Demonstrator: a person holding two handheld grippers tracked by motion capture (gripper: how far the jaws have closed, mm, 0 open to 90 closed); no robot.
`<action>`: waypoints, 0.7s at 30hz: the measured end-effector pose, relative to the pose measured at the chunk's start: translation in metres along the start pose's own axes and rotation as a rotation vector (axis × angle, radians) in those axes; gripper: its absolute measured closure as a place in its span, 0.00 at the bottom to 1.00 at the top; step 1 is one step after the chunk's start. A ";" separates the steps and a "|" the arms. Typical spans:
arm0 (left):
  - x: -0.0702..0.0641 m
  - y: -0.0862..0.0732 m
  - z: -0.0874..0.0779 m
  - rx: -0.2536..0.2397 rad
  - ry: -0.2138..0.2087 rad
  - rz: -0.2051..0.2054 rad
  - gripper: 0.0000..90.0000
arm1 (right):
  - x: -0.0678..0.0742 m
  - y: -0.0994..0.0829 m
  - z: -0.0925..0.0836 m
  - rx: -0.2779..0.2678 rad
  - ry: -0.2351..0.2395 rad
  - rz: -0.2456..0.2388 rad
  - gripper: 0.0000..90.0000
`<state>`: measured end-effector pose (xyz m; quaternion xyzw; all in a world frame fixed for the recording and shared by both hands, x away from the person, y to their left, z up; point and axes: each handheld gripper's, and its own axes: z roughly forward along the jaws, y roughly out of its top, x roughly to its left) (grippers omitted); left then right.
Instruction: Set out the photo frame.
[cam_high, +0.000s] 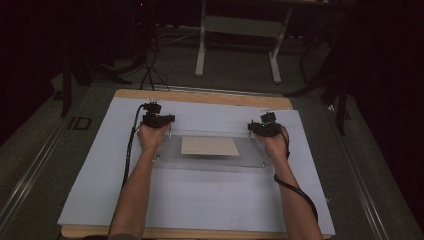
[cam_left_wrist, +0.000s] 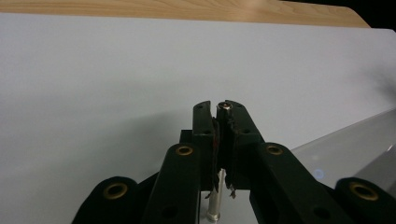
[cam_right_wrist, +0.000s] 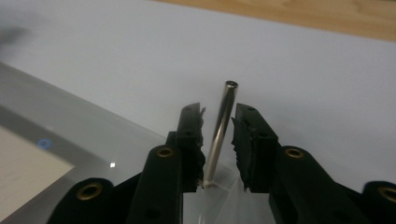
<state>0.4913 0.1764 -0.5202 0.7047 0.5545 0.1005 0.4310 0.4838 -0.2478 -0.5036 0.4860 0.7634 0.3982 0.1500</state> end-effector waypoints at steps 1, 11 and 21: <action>0.000 0.000 0.000 -0.003 0.001 -0.002 0.93 | 0.001 -0.002 -0.005 -0.026 0.004 -0.007 0.77; 0.000 -0.001 0.001 -0.007 -0.004 -0.021 0.93 | 0.004 -0.025 -0.039 -0.103 0.002 -0.031 0.77; 0.000 -0.001 0.001 -0.007 -0.004 -0.029 0.93 | 0.012 -0.055 -0.062 -0.100 -0.041 -0.103 0.76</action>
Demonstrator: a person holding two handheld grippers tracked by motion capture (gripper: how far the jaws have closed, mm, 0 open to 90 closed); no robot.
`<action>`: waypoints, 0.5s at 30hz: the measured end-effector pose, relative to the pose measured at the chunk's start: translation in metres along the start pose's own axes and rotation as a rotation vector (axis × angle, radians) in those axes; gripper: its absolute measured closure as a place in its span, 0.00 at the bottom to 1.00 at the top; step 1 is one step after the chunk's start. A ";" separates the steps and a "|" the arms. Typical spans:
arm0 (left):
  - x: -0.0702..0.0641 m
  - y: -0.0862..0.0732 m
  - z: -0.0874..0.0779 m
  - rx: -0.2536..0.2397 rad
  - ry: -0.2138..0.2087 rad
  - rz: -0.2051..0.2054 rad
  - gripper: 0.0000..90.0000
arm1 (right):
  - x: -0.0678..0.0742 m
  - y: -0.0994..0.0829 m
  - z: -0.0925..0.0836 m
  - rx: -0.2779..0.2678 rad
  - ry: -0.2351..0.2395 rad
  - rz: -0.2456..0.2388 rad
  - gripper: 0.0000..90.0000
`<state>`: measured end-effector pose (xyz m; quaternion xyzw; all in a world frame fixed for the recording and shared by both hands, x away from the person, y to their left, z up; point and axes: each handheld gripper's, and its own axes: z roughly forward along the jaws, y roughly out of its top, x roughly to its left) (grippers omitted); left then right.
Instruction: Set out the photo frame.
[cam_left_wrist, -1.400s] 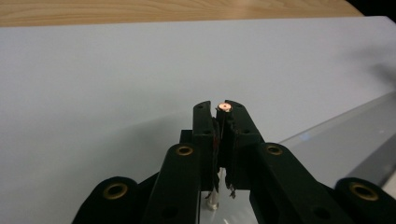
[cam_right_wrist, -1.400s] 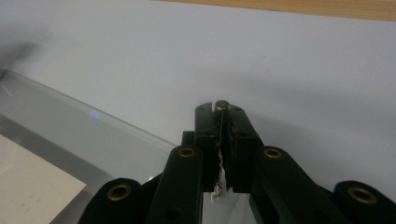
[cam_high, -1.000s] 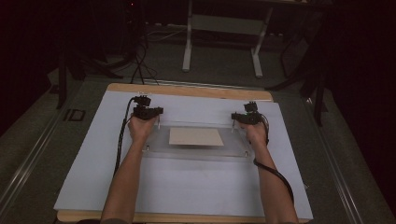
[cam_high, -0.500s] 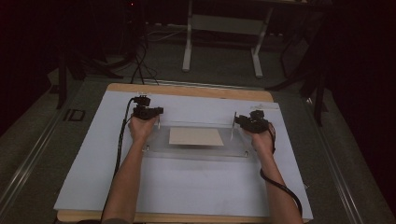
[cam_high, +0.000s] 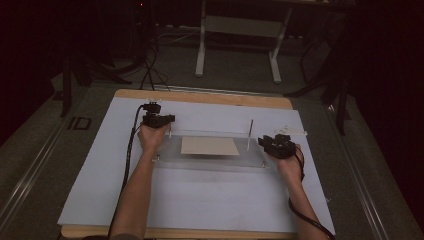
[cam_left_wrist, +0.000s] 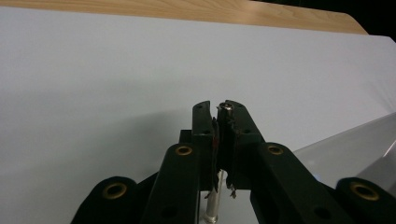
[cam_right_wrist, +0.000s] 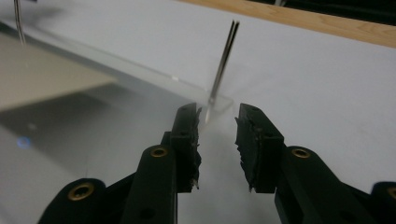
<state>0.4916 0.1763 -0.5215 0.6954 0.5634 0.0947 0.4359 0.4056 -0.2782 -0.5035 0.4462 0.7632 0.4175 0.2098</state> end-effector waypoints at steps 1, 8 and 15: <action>0.000 0.000 0.000 0.000 0.000 -0.004 0.93 | 0.000 -0.002 -0.002 0.005 -0.003 -0.010 0.76; 0.001 0.000 0.000 -0.001 -0.005 -0.014 0.93 | 0.003 -0.015 -0.011 0.043 -0.015 -0.076 0.75; 0.001 0.000 0.001 0.002 -0.010 -0.021 0.93 | 0.009 -0.019 -0.012 0.042 0.029 -0.168 0.71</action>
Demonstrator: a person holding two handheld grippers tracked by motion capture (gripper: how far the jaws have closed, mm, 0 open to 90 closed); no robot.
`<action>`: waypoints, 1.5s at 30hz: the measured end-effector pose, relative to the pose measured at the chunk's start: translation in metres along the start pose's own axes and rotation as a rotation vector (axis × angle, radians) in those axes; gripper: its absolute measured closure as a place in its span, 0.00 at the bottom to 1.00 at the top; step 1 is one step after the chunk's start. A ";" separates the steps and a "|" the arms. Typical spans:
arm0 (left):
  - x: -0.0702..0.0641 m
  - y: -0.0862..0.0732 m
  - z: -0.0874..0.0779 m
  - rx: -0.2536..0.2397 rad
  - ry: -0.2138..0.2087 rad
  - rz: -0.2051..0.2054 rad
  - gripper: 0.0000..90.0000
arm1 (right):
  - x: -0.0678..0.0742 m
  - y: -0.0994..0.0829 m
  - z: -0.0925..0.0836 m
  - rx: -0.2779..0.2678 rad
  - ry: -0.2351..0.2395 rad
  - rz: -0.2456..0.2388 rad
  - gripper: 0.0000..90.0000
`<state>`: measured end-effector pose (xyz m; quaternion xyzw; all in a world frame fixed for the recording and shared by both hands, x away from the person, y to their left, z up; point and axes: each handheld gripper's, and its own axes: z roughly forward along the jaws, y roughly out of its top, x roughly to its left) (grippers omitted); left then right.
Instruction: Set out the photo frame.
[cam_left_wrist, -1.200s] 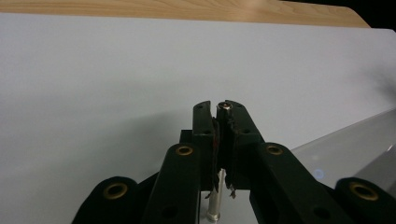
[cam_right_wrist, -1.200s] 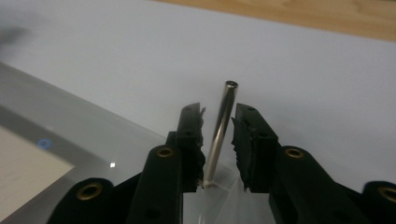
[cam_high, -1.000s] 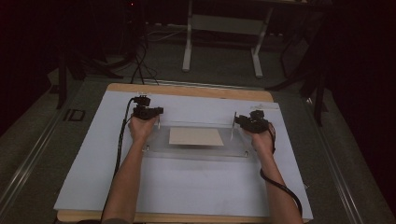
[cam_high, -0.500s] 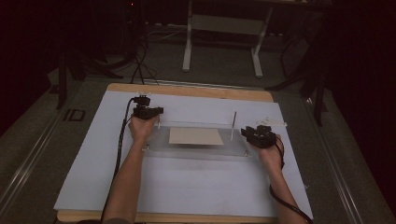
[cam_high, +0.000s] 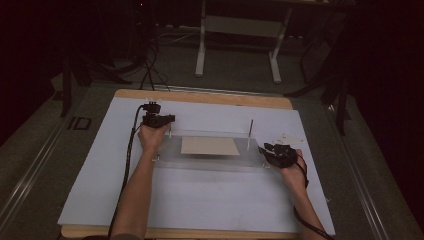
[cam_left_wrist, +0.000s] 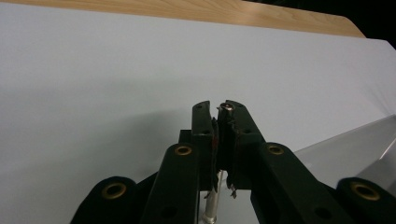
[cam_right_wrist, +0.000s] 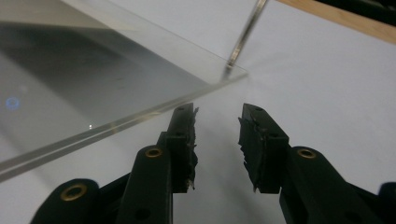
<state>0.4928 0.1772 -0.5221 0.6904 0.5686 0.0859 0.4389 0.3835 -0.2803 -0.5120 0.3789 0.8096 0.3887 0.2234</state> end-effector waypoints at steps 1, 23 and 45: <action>0.000 0.000 0.000 0.001 0.000 -0.003 0.93 | 0.001 0.000 0.000 -0.005 0.007 -0.013 0.71; 0.005 0.005 0.001 0.033 -0.040 -0.066 0.91 | 0.018 0.010 -0.002 -0.200 0.151 -0.178 0.51; 0.003 -0.020 -0.046 -0.117 -0.076 0.106 0.70 | 0.017 0.013 -0.001 -0.193 0.161 -0.137 0.50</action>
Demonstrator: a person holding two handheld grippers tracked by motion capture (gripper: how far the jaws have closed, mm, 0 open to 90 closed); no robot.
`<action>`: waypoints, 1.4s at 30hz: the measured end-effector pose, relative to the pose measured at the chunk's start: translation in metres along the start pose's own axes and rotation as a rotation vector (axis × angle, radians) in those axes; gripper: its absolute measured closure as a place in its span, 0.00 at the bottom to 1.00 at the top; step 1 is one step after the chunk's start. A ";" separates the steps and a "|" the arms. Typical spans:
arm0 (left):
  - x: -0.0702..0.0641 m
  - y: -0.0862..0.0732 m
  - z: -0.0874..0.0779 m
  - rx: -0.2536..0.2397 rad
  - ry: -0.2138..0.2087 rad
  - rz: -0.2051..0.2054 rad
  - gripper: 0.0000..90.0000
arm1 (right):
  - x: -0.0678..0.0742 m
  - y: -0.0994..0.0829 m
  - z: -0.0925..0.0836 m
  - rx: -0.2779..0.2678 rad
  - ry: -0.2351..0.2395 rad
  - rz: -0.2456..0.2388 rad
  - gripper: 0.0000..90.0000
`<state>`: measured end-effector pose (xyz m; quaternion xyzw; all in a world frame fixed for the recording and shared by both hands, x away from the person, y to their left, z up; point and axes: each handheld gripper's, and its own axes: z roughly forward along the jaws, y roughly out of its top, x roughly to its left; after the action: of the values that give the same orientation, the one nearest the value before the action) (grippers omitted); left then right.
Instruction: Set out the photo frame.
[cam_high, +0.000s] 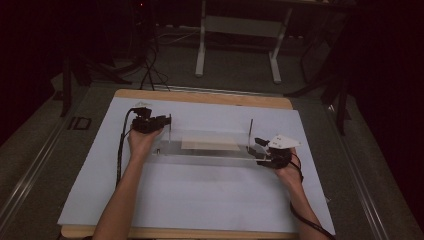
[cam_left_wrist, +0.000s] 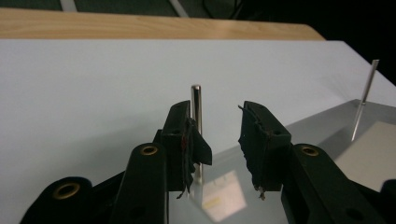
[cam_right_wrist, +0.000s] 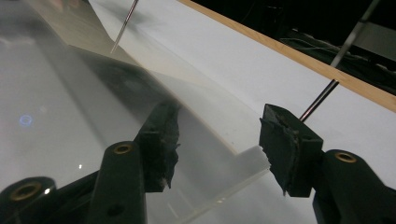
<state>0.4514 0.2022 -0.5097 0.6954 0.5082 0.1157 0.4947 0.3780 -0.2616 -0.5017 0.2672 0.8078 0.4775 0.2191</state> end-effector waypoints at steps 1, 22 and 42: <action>0.000 -0.003 -0.004 -0.009 0.001 0.006 0.70 | 0.000 0.000 0.000 0.000 0.000 0.002 0.50; -0.003 -0.023 -0.051 -0.071 0.009 0.080 0.64 | -0.005 0.007 0.001 -0.015 -0.007 0.041 0.49; -0.003 -0.020 -0.058 -0.112 0.002 0.086 0.65 | -0.017 0.014 0.002 -0.045 0.029 0.073 0.49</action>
<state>0.3997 0.2326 -0.4968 0.6878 0.4710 0.1660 0.5269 0.3948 -0.2658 -0.4885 0.2846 0.7897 0.5071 0.1957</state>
